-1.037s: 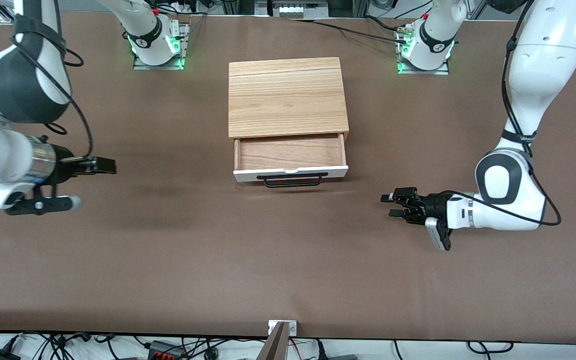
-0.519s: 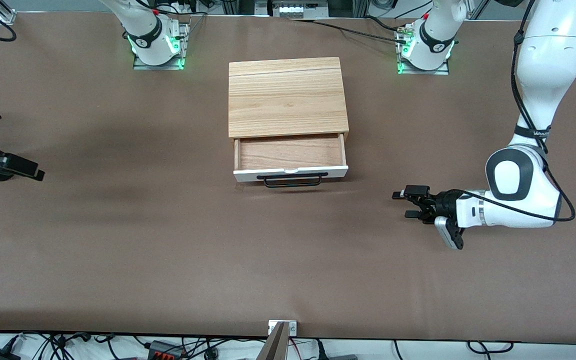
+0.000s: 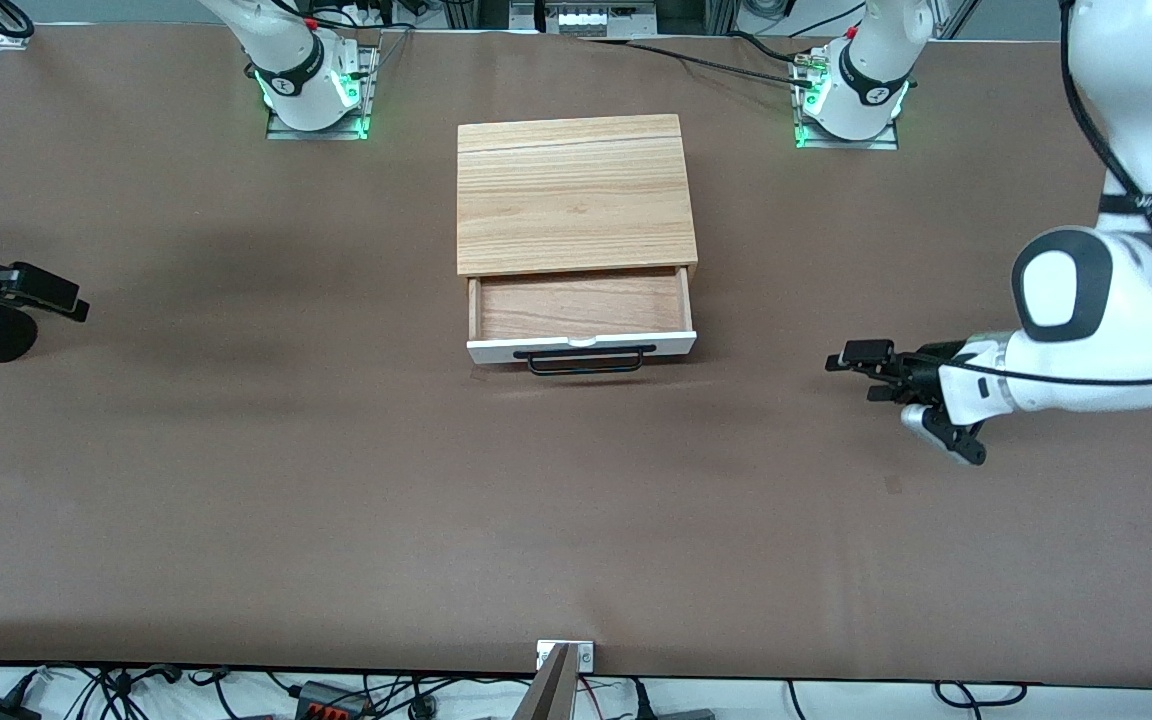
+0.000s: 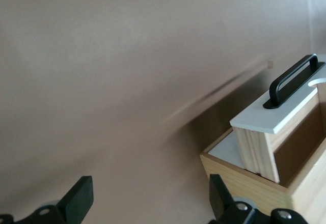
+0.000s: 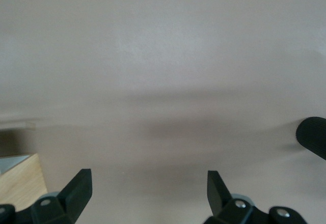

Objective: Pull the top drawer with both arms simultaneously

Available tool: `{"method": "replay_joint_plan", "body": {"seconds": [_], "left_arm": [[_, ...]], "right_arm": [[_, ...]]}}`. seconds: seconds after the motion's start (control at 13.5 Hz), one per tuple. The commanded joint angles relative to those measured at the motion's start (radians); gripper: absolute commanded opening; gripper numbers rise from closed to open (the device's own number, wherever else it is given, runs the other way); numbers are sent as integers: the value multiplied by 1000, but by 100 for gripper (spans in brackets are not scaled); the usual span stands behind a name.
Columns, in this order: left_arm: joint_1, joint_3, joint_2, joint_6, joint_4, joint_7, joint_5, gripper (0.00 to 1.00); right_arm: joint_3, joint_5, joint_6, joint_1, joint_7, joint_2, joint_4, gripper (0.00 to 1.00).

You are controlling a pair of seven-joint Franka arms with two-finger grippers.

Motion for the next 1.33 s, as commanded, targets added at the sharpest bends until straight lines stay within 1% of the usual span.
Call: {"method": "replay_joint_plan", "body": {"seconds": [0.0, 0.07, 0.22, 0.3, 0.37, 0.44, 0.52, 0.59, 0.67, 0.74, 0.89, 0.96, 1.04, 1.11, 1.26], "left_arm": [[-4, -6, -188, 50, -192, -67, 28, 100], [-4, -7, -221, 49, -209, -67, 30, 100], [-3, -9, -248, 44, -221, -67, 49, 100], [1, -6, -252, 46, -208, -65, 84, 100], [1, -9, -256, 41, -192, -73, 88, 100], [-7, -13, -270, 34, -192, -120, 103, 100], [-3, -9, -275, 0, -189, -160, 181, 100], [1, -7, -278, -49, -153, -177, 218, 100], [-2, -4, -269, -124, -95, -188, 236, 100], [-1, 2, -264, -159, -58, -225, 261, 100], [1, 7, -264, -170, -24, -289, 278, 100], [1, 7, -264, -180, 5, -302, 318, 100], [2, 7, -256, -198, 53, -308, 391, 100], [5, 8, -246, -233, 71, -303, 426, 100], [16, 7, -245, -253, 98, -309, 512, 100]], "right_arm": [[9, -23, 44, 2, -13, -88, -132, 100], [9, -21, 48, 4, -13, -101, -147, 100], [9, -21, 48, 12, -13, -120, -173, 100], [9, -20, 65, 9, -13, -134, -201, 100], [7, -20, 96, 10, -15, -158, -239, 100], [9, -20, 135, 12, -15, -180, -280, 100], [9, -20, 160, 12, -17, -201, -319, 100], [9, -21, 181, 12, -18, -219, -348, 100], [9, -21, 195, 12, -20, -224, -354, 100], [10, -20, 196, 12, -20, -215, -338, 100], [6, -14, 186, 7, -20, -207, -293, 100], [3, -14, 174, 6, -27, -212, -286, 100], [7, -18, 153, 7, -33, -213, -279, 100], [9, -18, 139, 10, -46, -212, -278, 100], [9, -12, 131, 10, -53, -213, -278, 100]]}}
